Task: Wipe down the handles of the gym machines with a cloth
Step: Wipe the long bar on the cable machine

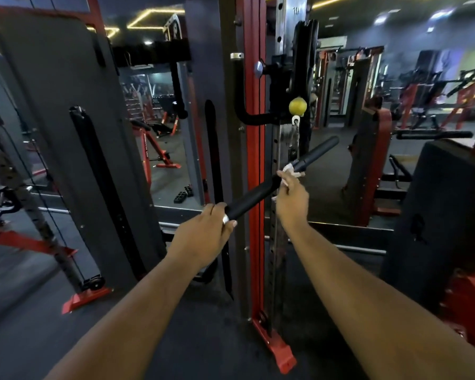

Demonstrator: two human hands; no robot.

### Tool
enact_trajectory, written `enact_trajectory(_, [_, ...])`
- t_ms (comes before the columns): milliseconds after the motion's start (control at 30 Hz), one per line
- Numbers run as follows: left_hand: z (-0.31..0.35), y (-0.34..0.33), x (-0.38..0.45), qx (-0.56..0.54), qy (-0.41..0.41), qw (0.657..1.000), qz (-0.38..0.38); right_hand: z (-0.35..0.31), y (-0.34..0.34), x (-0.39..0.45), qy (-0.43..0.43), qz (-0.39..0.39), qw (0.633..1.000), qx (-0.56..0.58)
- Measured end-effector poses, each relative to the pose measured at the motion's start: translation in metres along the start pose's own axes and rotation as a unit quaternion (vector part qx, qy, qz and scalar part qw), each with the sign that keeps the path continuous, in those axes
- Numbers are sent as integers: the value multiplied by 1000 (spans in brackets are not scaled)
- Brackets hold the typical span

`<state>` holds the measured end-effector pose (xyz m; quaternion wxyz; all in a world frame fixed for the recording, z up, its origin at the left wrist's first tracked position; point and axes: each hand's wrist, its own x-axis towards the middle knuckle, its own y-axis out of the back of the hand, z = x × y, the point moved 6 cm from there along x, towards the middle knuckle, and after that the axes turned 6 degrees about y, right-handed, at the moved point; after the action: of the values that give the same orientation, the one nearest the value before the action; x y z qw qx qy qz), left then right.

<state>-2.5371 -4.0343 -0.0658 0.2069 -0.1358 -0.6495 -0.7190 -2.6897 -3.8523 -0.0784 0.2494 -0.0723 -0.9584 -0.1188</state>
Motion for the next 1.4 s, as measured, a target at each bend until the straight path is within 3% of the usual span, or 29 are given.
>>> enact_trajectory(133, [-7,1,4,-19,-15,1000,8,-19,-24,-52,57,13,998,30])
enact_trajectory(333, [-31,3,9,-25,-22,999,2,-51,-44,-119,107,-108,983,106])
enact_trajectory(400, [-37,4,9,-23,-29,999,4,-60,-32,-109,106,-80,985,111])
enact_trajectory(467, [-38,7,9,-15,-37,999,8,-61,-14,-80,62,1,995,74])
enact_trajectory(533, [-36,8,9,-17,-43,999,8,-60,-4,-43,42,27,999,-19])
enact_trajectory(633, [-33,7,9,-21,-50,999,1,-45,-13,2,32,-41,984,-169])
enact_trajectory(733, [-31,6,11,-15,-56,998,2,-39,-31,1,44,-76,975,-205])
enact_trajectory(1167, [-43,-5,14,-3,-50,999,-20,-70,-65,-118,142,-129,981,31])
enact_trajectory(1267, [-43,-6,14,-14,-59,998,-17,-67,-53,-134,110,-86,986,92])
enact_trajectory(1400, [-47,-14,7,-110,-39,993,-22,-46,-35,-154,29,-24,996,87])
